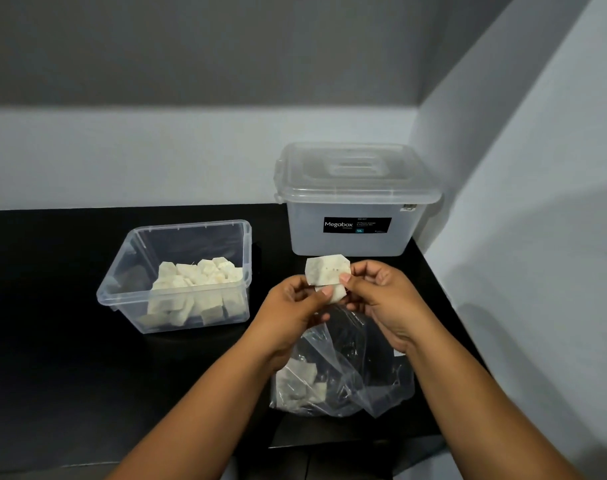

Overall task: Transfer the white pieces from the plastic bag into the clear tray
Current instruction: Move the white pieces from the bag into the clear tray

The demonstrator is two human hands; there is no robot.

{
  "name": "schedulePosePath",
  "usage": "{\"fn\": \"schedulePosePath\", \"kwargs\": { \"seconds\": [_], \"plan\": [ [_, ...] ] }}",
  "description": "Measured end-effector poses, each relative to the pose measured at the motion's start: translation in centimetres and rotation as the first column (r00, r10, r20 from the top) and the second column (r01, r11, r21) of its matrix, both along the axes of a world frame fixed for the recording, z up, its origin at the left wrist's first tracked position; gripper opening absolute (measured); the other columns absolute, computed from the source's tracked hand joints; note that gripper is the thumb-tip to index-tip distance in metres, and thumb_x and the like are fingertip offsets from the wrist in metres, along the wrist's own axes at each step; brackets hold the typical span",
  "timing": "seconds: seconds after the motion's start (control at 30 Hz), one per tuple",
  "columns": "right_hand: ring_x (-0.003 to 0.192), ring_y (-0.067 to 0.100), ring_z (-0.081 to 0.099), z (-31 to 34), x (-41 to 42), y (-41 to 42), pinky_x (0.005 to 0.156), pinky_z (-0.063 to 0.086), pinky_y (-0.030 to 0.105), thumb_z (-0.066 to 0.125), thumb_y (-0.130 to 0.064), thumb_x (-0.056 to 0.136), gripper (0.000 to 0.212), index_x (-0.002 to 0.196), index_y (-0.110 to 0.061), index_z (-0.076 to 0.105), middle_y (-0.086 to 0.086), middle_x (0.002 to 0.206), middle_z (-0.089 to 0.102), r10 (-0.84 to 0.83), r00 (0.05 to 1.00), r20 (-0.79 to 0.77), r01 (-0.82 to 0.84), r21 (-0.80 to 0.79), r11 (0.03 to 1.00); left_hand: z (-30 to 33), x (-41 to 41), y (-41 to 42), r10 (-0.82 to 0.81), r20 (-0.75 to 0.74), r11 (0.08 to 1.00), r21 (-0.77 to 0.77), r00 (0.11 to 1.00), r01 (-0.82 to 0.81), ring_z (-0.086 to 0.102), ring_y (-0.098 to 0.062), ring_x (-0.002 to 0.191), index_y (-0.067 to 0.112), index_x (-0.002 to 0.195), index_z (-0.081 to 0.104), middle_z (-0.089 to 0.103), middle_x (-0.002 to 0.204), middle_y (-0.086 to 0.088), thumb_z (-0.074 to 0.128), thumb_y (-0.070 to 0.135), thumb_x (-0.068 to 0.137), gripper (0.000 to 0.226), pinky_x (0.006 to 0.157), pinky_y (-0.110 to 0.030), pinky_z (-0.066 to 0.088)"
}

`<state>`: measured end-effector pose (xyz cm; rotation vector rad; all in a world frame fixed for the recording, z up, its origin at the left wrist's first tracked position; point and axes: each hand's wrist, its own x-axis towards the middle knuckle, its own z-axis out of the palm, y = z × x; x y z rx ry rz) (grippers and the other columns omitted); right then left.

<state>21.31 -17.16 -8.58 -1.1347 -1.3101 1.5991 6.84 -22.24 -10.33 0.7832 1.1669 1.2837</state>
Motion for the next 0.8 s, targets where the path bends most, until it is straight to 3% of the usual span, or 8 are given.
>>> {"fn": "schedulePosePath", "kwargs": {
  "seconds": [0.27, 0.53, 0.63, 0.7, 0.8],
  "plan": [
    [0.058, 0.012, 0.063, 1.6, -4.1, 1.5, 0.052, 0.050, 0.018, 0.061, -0.001, 0.091, 0.007, 0.088, -0.007, 0.063, 0.008, 0.074, 0.069, 0.038, 0.999, -0.015, -0.038, 0.003, 0.999, 0.2, -5.0, 0.4, 0.064, -0.079, 0.997, 0.041, 0.995, -0.061, 0.066, -0.016, 0.074, 0.010, 0.092, 0.064, 0.068, 0.090, -0.013, 0.064, 0.001, 0.087, 0.010, 0.063, -0.023, 0.053],
    [0.062, 0.012, 0.066, 3.5, -11.5, 4.4, 0.056, 0.050, 0.020, 0.064, -0.008, 0.091, 0.004, 0.095, -0.008, 0.062, 0.006, 0.079, 0.071, 0.127, 0.985, 0.116, -0.140, 0.116, 0.983, 1.6, -14.2, 0.9, 0.172, -0.171, 0.985, 0.056, 0.970, -0.164, 0.064, -0.013, 0.067, 0.012, 0.088, 0.062, 0.068, 0.077, -0.003, 0.061, 0.009, 0.091, 0.004, 0.061, -0.023, 0.054],
    [0.061, 0.012, 0.064, 3.7, -14.9, 5.2, 0.056, 0.048, 0.019, 0.064, -0.009, 0.091, 0.008, 0.086, -0.014, 0.060, 0.003, 0.077, 0.067, 0.163, 0.961, 0.222, -0.204, 0.179, 0.962, 2.3, -18.7, 1.2, 0.211, -0.205, 0.977, 0.058, 0.956, -0.204, 0.061, -0.016, 0.077, 0.013, 0.085, 0.063, 0.064, 0.082, -0.006, 0.059, 0.017, 0.094, 0.010, 0.067, -0.026, 0.055],
    [0.060, 0.012, 0.062, 3.5, -16.9, 5.7, 0.054, 0.046, 0.018, 0.062, -0.008, 0.093, 0.014, 0.082, -0.017, 0.058, 0.003, 0.074, 0.063, 0.196, 0.921, 0.335, -0.279, 0.220, 0.935, 2.7, -21.4, 1.5, 0.244, -0.264, 0.970, 0.063, 0.933, -0.236, 0.061, -0.011, 0.073, 0.015, 0.079, 0.065, 0.064, 0.075, 0.000, 0.059, 0.018, 0.094, 0.016, 0.065, -0.022, 0.053],
    [0.064, 0.015, 0.065, 2.9, -19.9, 6.5, 0.058, 0.050, 0.023, 0.061, -0.013, 0.094, 0.012, 0.082, -0.018, 0.060, 0.001, 0.075, 0.063, 0.242, 0.765, 0.597, -0.466, 0.253, 0.847, 2.9, -25.3, 1.8, 0.293, -0.398, 0.956, 0.100, 0.870, -0.276, 0.059, -0.009, 0.068, 0.015, 0.080, 0.069, 0.065, 0.074, -0.001, 0.063, 0.017, 0.091, 0.012, 0.060, -0.020, 0.046]
  ]
}}
